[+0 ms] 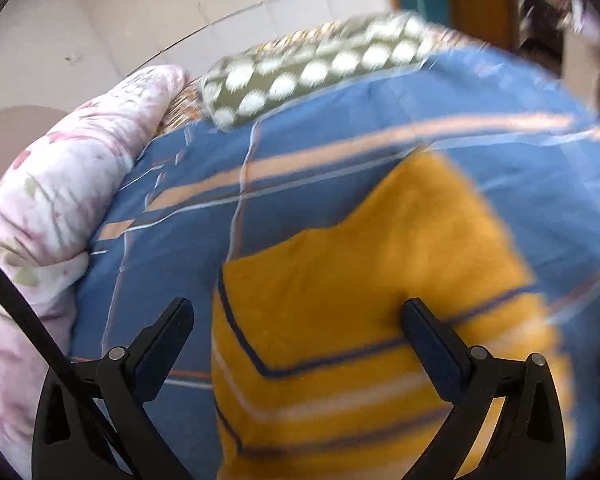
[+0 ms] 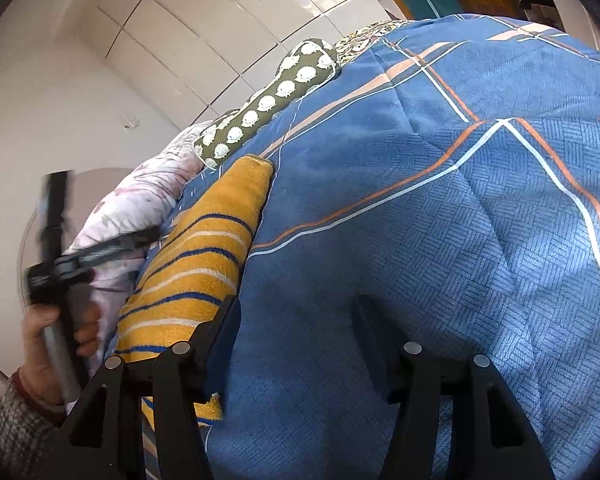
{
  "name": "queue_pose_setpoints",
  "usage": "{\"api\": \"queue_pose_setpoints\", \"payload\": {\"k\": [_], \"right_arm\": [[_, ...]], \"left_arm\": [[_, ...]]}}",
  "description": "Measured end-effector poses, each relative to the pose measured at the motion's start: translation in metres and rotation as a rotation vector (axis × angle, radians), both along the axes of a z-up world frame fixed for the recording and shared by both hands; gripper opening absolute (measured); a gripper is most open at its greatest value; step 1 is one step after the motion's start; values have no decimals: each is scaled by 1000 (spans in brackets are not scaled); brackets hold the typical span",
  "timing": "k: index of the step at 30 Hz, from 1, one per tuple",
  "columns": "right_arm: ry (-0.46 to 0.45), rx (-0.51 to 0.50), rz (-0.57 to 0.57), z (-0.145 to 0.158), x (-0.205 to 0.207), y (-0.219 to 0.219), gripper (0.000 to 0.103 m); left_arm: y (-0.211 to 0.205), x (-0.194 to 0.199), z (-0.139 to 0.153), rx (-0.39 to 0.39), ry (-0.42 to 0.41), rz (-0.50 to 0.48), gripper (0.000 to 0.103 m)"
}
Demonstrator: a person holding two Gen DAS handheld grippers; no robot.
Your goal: Fold small clothes
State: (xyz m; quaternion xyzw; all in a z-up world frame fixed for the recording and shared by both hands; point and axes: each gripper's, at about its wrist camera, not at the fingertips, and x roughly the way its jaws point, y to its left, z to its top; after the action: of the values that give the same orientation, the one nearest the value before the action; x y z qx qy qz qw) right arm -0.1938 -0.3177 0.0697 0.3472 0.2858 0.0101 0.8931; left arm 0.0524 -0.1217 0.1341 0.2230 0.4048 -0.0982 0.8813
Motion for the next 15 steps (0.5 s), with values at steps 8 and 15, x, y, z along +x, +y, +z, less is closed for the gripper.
{"api": "queue_pose_setpoints", "payload": {"k": [8, 15], "right_arm": [[-11, 15, -3, 0, -2, 0, 62], [-23, 28, -5, 0, -5, 0, 62]], "left_arm": [[10, 27, 23, -194, 97, 71, 103], [-73, 40, -23, 72, 111, 26, 103]]}}
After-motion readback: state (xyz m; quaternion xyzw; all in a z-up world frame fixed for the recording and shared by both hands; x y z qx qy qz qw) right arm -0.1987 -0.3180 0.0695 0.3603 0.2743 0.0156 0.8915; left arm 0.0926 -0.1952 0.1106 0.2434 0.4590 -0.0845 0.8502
